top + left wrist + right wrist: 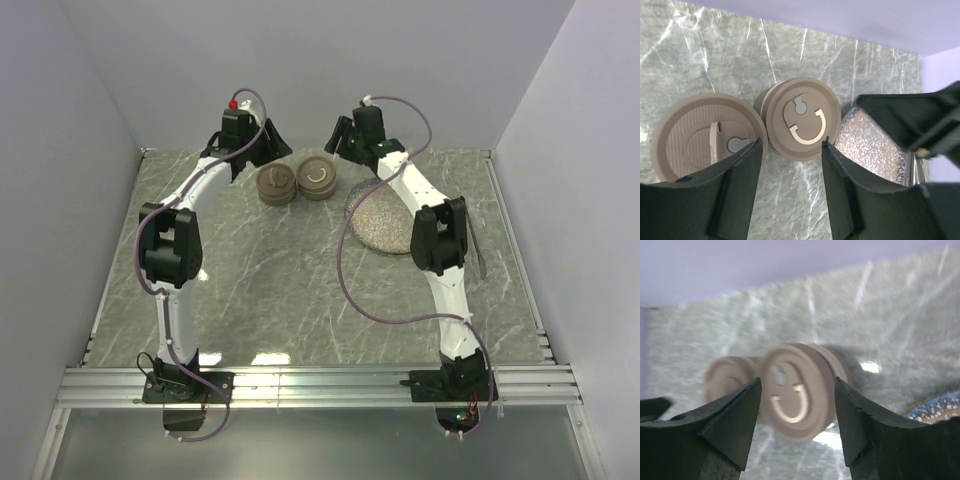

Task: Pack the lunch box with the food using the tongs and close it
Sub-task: Reset both arms

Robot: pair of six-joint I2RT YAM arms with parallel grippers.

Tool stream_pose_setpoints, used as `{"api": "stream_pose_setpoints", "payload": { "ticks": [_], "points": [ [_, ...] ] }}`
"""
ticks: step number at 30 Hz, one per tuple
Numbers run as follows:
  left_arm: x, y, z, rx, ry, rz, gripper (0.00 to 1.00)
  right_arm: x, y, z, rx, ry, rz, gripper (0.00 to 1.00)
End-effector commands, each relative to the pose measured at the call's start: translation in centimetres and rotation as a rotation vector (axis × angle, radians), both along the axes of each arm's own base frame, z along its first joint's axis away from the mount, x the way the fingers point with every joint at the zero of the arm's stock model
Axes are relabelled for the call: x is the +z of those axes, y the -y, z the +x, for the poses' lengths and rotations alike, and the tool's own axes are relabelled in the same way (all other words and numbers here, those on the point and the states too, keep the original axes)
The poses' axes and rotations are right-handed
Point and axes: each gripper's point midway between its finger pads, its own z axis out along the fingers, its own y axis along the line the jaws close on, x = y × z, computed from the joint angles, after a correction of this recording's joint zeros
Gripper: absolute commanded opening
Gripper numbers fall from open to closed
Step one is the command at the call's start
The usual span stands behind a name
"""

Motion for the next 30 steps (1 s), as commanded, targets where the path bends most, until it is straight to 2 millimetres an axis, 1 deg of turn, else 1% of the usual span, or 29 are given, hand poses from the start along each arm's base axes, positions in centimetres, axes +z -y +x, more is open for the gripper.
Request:
{"api": "stream_pose_setpoints", "payload": {
  "ticks": [1,2,3,4,5,6,7,8,9,10,11,12,13,14,15,16,17,18,19,20,21,22,23,24,25,26,28,29,30],
  "points": [
    [6.0,-1.3,0.0,0.009,0.122,0.001,0.59,12.2,0.7,0.9,-0.006,0.28,0.096,0.68],
    [6.3,-2.1,0.2,0.023,0.129,0.004,0.6,14.2,0.8,0.8,-0.002,0.322,0.118,0.7],
    [7.0,-2.6,0.1,0.03,0.139,0.003,0.67,14.6,1.7,1.0,-0.014,0.33,0.123,0.71],
    [7.5,-3.9,0.2,0.049,0.145,0.004,0.75,15.2,2.2,0.9,-0.008,0.343,0.125,0.72],
    [7.8,-4.6,0.2,0.065,0.151,0.008,0.79,17.0,2.8,0.4,-0.009,0.375,0.126,0.73],
    [9.1,-5.4,0.0,0.081,0.172,0.01,0.81,17.1,3.4,0.2,-0.004,0.386,0.097,0.74],
    [9.2,-7.0,0.0,0.109,0.169,0.025,0.85,17.6,4.4,0.1,-0.008,0.4,0.074,0.74],
    [10.5,-8.0,-0.4,0.134,0.191,0.034,0.87,18.3,5.2,-0.7,-0.009,0.406,0.045,0.76],
    [10.7,-9.0,-0.7,0.153,0.184,0.048,0.89,18.5,6.2,-1.1,-0.002,0.42,-0.015,0.76],
    [11.0,-10.7,-0.7,0.18,0.188,0.069,0.9,18.8,7.1,-1.6,-0.018,0.424,-0.059,0.77],
    [12.2,-11.7,-1.3,0.2,0.208,0.079,0.91,19.0,7.9,-3.0,-0.02,0.419,-0.099,0.77],
    [12.3,-12.8,-1.6,0.224,0.204,0.094,0.98,19.1,8.8,-3.7,-0.016,0.431,-0.16,0.78],
    [12.5,-14.6,-1.9,0.255,0.205,0.109,0.99,19.2,9.7,-4.5,-0.025,0.434,-0.189,0.79],
    [13.8,-15.5,-2.8,0.271,0.224,0.109,0.99,19.2,11.3,-6.2,-0.053,0.438,-0.238,0.8],
    [14.3,-16.6,-3.2,0.291,0.23,0.113,0.99,19.2,12.1,-7.1,-0.068,0.441,-0.255,0.81],
    [13.5,-18.8,-3.8,0.329,0.208,0.124,0.99,21.3,13.5,-8.9,-0.094,0.48,-0.258,0.82],
    [14.9,-19.7,-4.8,0.351,0.231,0.124,0.99,19.0,14.5,-9.8,-0.111,0.437,-0.286,0.82],
    [15.0,-20.6,-5.4,0.369,0.23,0.131,0.99,18.8,15.3,-10.7,-0.127,0.434,-0.291,0.82],
    [14.4,-22.2,-6.1,0.404,0.216,0.153,0.99,18.6,16.2,-11.6,-0.144,0.43,-0.294,0.82],
    [15.3,-22.9,-7.1,0.422,0.232,0.165,0.99,20.0,17.7,-13.0,-0.176,0.458,-0.29,0.82],
    [15.2,-23.4,-7.7,0.433,0.223,0.182,0.99,17.9,18.6,-14.0,-0.191,0.416,-0.306,0.83],
    [14.6,-24.5,-8.3,0.46,0.211,0.215,0.99,17.7,19.4,-14.8,-0.209,0.414,-0.307,0.82],
    [15.4,-24.8,-9.1,0.471,0.226,0.227,0.99,18.7,20.3,-16.2,-0.231,0.436,-0.303,0.83],
    [14.8,-25.2,-9.6,0.48,0.211,0.24,0.99,17.5,21.5,-16.9,-0.251,0.41,-0.316,0.83],
    [15.1,-25.6,-10.1,0.489,0.218,0.255,0.99,17.5,22.2,-17.6,-0.269,0.414,-0.324,0.83],
    [15.7,-25.7,-10.7,0.499,0.23,0.265,0.99,17.8,22.9,-18.9,-0.286,0.421,-0.328,0.83],
    [15.6,-26.1,-11.3,0.511,0.226,0.282,0.99,18.3,24.2,-19.9,-0.32,0.431,-0.332,0.84],
    [15.9,-26.2,-11.7,0.523,0.231,0.287,0.99,18.8,24.6,-20.8,-0.33,0.441,-0.327,0.84],
    [15.9,-26.2,-11.8,0.52,0.23,0.287,0.99,19.0,24.8,-21.1,-0.338,0.446,-0.324,0.84]
  ]
}}
